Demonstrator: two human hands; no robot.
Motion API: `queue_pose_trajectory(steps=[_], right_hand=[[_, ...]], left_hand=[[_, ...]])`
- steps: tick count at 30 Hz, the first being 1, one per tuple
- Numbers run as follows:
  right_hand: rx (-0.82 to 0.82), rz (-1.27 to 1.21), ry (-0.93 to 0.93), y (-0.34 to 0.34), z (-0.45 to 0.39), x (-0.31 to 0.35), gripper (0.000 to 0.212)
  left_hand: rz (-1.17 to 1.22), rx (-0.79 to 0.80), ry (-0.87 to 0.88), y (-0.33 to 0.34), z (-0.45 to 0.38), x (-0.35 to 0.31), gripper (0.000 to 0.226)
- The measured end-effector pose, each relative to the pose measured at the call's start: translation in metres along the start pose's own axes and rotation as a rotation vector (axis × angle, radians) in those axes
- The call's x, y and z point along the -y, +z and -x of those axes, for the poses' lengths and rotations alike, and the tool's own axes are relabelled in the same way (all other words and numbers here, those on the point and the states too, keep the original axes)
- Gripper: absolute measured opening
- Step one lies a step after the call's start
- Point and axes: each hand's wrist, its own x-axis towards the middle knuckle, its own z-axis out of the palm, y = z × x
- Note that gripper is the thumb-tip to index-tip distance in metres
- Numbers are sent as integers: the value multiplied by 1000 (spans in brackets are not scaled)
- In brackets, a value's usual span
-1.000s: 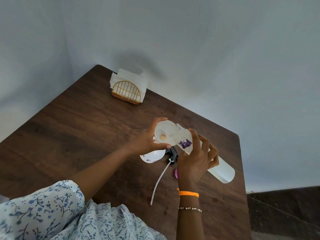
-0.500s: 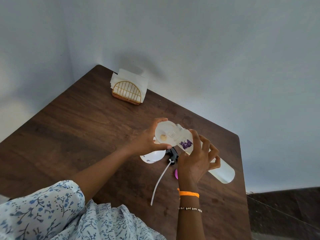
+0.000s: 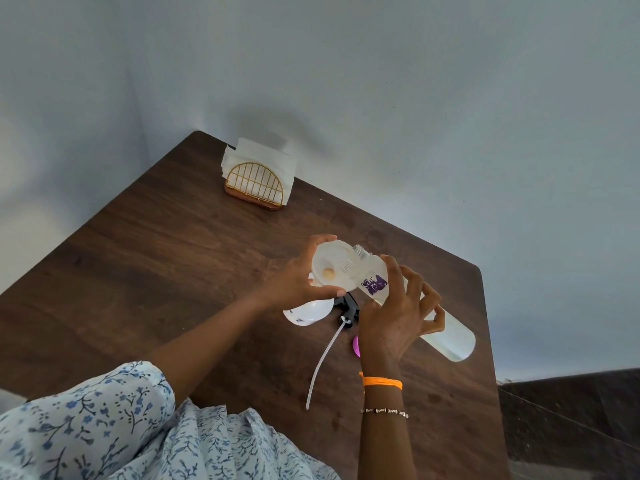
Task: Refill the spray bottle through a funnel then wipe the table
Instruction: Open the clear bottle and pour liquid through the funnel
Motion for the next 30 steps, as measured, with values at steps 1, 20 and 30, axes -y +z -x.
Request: queue_pose_trajectory(steps=[1,20,30], right_hand=[[3,-3,4,0,0,0,70],[3,-2,10,2,-2,-1,71],[-1,2,12,2,-3,-3,71]], left_hand=[[-1,0,-1,0,0,-1,87],[2,-3,-3,0,0,-1,86],[-3,-5,3,0,-1,0,87]])
